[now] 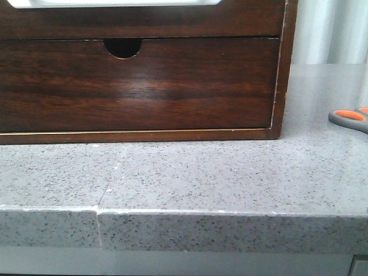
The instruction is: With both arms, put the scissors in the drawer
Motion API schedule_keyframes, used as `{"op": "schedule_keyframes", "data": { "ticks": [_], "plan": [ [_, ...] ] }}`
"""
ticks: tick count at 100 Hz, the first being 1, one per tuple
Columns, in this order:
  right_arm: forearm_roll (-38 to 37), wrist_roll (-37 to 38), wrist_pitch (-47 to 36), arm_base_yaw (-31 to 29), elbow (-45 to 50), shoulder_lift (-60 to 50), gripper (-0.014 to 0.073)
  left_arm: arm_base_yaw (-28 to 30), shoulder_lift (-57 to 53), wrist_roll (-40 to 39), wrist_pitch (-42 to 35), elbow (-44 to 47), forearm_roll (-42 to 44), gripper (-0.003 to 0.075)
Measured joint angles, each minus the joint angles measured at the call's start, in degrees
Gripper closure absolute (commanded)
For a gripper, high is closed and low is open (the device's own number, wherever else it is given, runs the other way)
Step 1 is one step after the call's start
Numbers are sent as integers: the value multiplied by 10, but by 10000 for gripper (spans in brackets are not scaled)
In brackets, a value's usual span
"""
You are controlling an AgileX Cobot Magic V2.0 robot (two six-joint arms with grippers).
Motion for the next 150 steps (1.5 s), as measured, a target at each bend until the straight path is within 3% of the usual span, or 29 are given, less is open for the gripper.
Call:
{"op": "schedule_keyframes", "data": {
  "ticks": [116,124,130,138,150],
  "plan": [
    [-24,0,-26,0,0,0,638,0,0,0,0,0,0,740],
    [-19,0,-82,0,0,0,638,0,0,0,-1,0,-54,740],
    [17,0,-130,0,0,0,638,0,0,-2,-6,0,-153,740],
    [106,0,-184,0,0,0,638,0,0,-3,-17,0,-286,740],
    [241,0,-200,0,0,0,638,0,0,-5,-45,0,-438,740]
  ]
}}
